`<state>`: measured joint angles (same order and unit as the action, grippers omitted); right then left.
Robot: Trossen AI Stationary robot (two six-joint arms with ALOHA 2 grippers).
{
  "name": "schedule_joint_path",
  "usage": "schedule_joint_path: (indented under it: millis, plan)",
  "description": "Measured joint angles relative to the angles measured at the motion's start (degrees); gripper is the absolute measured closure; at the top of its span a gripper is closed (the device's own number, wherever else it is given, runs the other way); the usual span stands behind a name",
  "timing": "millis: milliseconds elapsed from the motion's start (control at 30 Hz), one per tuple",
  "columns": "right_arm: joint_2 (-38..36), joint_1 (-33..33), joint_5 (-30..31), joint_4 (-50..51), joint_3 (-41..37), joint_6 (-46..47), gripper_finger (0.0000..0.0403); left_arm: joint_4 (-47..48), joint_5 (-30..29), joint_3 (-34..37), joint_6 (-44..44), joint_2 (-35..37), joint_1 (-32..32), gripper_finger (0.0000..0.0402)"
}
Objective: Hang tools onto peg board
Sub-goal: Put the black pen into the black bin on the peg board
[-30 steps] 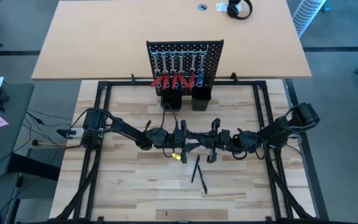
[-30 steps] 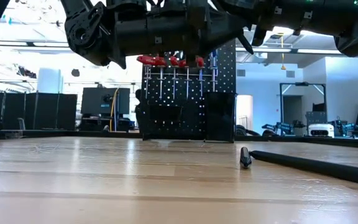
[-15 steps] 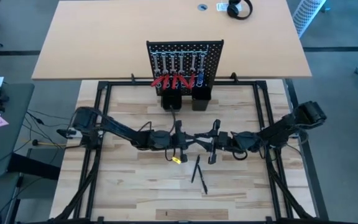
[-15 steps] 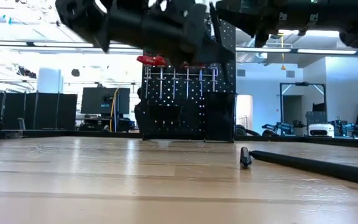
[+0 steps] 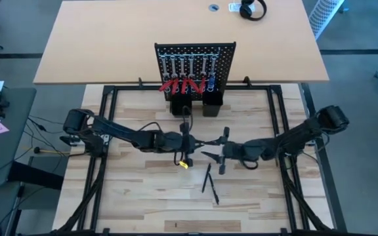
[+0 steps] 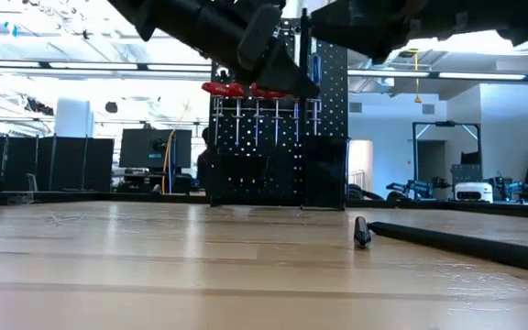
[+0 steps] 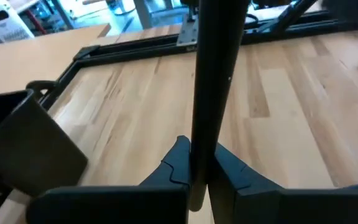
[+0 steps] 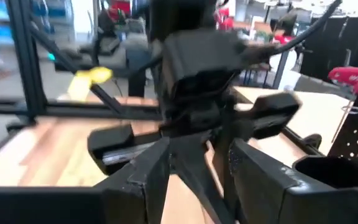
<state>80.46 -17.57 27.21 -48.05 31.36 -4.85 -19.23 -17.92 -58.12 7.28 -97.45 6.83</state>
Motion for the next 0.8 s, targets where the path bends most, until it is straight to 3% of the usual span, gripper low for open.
schedule_joint_path:
  millis: [233, 500, 633, 800]
  plan:
    - [4.3, 0.0, 5.9, 7.3, 6.8, -0.2, 0.0236, 3.8, -0.4, -1.5, 0.4, -0.1, 0.1, 0.0391]
    - [2.7, -0.6, 12.0, 11.3, 7.3, 0.3, 0.0254, 5.0, -0.1, -1.6, 0.6, -0.2, 0.2, 0.0391]
    - [1.1, -1.2, 11.4, 12.9, 7.3, 0.0, 0.0220, 5.1, 0.0, -1.6, 0.6, -0.2, 0.3, 0.0390]
    - [1.8, 0.6, 4.3, 12.0, 7.3, 2.4, 0.0166, 5.1, -0.1, -1.6, 0.7, -0.2, 0.2, 0.0390]
